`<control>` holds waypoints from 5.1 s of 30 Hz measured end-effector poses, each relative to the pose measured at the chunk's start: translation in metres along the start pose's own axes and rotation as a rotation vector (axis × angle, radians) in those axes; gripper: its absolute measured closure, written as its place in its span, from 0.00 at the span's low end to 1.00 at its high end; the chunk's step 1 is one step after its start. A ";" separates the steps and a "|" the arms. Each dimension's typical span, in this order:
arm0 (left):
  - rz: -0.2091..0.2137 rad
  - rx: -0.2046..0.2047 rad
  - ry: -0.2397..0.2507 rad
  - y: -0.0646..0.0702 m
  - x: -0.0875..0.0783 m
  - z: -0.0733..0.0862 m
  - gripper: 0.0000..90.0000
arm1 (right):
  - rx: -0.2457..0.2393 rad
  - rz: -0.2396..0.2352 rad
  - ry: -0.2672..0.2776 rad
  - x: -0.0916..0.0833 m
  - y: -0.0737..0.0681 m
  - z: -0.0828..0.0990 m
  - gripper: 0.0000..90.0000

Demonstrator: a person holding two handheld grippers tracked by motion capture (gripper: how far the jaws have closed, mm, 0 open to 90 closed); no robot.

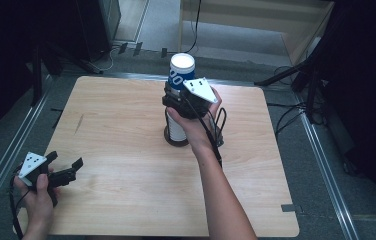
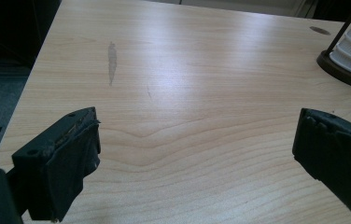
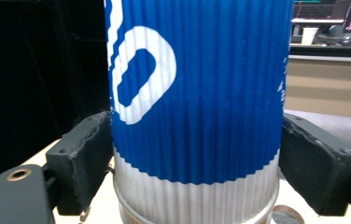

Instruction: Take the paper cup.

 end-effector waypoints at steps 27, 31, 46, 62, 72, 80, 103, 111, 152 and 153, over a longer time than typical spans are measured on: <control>-0.001 0.006 -0.007 0.000 0.001 0.000 0.02 | 0.006 0.030 0.060 -0.005 0.001 -0.021 0.22; -0.001 0.003 -0.005 0.000 0.001 0.000 0.02 | -0.001 0.030 0.074 -0.006 0.000 -0.026 0.22; -0.001 0.004 -0.004 0.000 0.001 0.000 0.02 | -0.030 0.053 0.143 -0.015 -0.001 -0.048 0.23; 0.000 0.003 -0.006 0.000 0.001 0.000 0.02 | -0.039 0.068 0.211 -0.027 -0.003 -0.076 0.23; 0.000 0.003 -0.006 0.000 0.001 0.000 0.02 | -0.041 0.087 0.248 -0.041 0.006 -0.091 0.24; 0.001 0.003 -0.007 0.000 0.001 0.000 0.02 | -0.037 0.104 0.261 -0.056 0.019 -0.094 0.24; 0.012 -0.015 0.026 -0.002 0.001 -0.003 0.02 | -0.029 0.179 0.242 -0.087 0.065 -0.064 0.24; 0.048 -0.037 0.033 -0.004 0.002 -0.006 0.02 | -0.015 0.197 0.213 -0.099 0.078 -0.040 0.23; 0.257 0.125 0.017 0.106 0.009 -0.045 0.02 | -0.055 0.157 0.015 -0.129 0.061 0.112 0.23; 0.276 0.125 0.010 0.113 0.009 -0.046 0.02 | -0.054 0.152 0.013 -0.129 0.059 0.114 0.23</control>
Point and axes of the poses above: each handheld gripper's, and its own axes: x roughly forward along the jaws, z roughly out of its underside, y roughly to its right, the point moved 8 cm from there along x, roughly forward along the jaws, and after that the axes turned 8 degrees about -x, right-handed, at the moved point
